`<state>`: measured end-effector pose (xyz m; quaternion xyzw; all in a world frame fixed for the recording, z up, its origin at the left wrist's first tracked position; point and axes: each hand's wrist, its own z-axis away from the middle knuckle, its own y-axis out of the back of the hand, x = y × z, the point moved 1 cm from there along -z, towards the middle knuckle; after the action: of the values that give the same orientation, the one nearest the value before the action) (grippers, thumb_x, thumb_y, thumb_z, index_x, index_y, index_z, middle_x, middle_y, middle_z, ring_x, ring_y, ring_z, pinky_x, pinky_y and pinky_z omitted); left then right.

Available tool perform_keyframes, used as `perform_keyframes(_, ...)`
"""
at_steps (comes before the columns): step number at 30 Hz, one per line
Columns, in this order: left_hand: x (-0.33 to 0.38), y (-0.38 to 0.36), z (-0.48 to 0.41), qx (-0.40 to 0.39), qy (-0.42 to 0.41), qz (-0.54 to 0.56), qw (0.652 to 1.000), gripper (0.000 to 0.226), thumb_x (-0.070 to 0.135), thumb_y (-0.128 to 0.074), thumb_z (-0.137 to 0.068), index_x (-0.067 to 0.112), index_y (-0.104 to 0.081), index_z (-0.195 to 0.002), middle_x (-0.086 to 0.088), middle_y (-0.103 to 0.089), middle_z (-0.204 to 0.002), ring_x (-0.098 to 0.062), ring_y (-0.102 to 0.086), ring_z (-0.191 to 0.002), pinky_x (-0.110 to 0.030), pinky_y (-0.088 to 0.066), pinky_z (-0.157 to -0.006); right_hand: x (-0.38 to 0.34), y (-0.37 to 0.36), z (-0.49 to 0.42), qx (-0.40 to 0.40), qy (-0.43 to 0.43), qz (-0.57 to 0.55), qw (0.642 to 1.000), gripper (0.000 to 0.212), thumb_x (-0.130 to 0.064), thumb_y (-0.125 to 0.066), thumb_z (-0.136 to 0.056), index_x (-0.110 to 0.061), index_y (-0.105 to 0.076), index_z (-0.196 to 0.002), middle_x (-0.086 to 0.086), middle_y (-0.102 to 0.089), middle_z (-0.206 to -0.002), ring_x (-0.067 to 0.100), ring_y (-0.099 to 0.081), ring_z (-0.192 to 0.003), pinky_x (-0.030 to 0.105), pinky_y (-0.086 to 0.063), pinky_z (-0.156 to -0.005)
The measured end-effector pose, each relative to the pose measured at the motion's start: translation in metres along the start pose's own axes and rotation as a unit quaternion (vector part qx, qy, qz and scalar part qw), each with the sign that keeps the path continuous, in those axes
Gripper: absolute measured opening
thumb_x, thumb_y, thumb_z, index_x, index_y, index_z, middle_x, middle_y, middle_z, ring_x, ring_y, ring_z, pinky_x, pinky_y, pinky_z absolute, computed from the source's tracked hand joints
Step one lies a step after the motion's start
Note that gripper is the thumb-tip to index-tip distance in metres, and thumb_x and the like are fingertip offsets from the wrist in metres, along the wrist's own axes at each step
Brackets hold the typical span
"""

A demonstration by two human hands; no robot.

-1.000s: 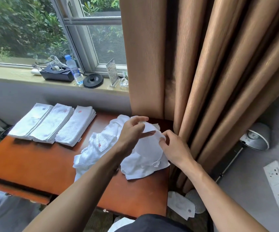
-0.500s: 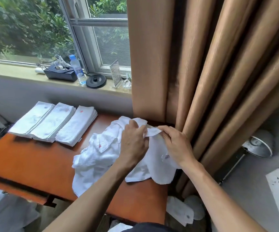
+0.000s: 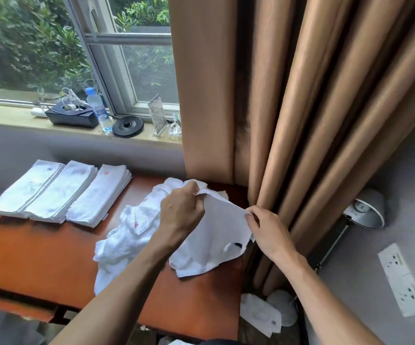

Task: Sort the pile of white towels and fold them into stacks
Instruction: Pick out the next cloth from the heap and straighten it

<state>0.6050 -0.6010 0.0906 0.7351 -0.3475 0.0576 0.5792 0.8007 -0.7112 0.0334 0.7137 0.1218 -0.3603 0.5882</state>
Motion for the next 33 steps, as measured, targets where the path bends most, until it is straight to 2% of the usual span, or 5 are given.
perform_keyframes(5,-0.002,-0.016,0.008,-0.062,0.092,0.129,0.986,0.010,0.026,-0.055,-0.094,0.018,-0.049,-0.093,-0.003,-0.065,-0.070,-0.025,-0.061,-0.068,-0.037,-0.047,-0.061,0.004,0.007,0.001,0.002,-0.036,0.041,0.999,0.023,-0.039,-0.042,-0.110,-0.026,-0.061,-0.107,-0.002,-0.072,-0.095,0.024,-0.067,-0.089,0.043,-0.051,-0.072)
perform_keyframes(12,0.000,-0.039,0.030,-0.170,0.093,0.293,0.936,0.019,0.030,-0.066,-0.090,0.017,-0.053,-0.086,-0.010,-0.067,-0.086,-0.014,-0.059,-0.076,-0.042,-0.051,-0.073,-0.016,-0.008,0.004,-0.004,-0.060,-0.289,0.955,0.015,-0.018,-0.057,-0.104,-0.030,-0.055,-0.111,0.012,-0.055,-0.063,0.020,-0.053,-0.045,0.026,-0.044,-0.043)
perform_keyframes(18,-0.002,-0.048,0.040,-0.193,0.109,0.330,0.918,0.013,0.035,-0.062,-0.086,0.023,-0.066,-0.089,0.013,-0.067,-0.081,-0.002,-0.061,-0.077,-0.023,-0.049,-0.073,-0.025,-0.015,0.005,-0.063,-0.045,-0.318,0.945,0.017,-0.009,-0.056,-0.105,-0.017,-0.071,-0.108,-0.004,-0.073,-0.087,0.005,-0.067,-0.078,0.029,-0.057,-0.076)
perform_keyframes(23,-0.006,-0.044,0.042,-0.194,0.139,0.381,0.893,0.013,0.028,-0.061,-0.097,0.023,-0.074,-0.097,0.012,-0.073,-0.085,0.000,-0.065,-0.079,-0.016,-0.050,-0.071,-0.024,-0.012,0.010,-0.101,-0.057,-0.350,0.930,0.033,0.011,-0.056,-0.094,-0.012,-0.069,-0.113,0.021,-0.074,-0.105,0.017,-0.070,-0.094,0.034,-0.053,-0.094)
perform_keyframes(33,-0.009,-0.038,0.049,-0.196,0.140,0.387,0.890,0.028,0.027,-0.058,-0.104,0.023,-0.077,-0.085,0.014,-0.071,-0.079,0.005,-0.059,-0.075,-0.011,-0.046,-0.070,-0.018,-0.019,0.007,-0.026,-0.029,-0.271,0.962,0.014,-0.028,-0.087,-0.085,-0.023,-0.073,-0.086,-0.001,-0.075,-0.070,0.014,-0.072,-0.067,0.036,-0.058,-0.074)
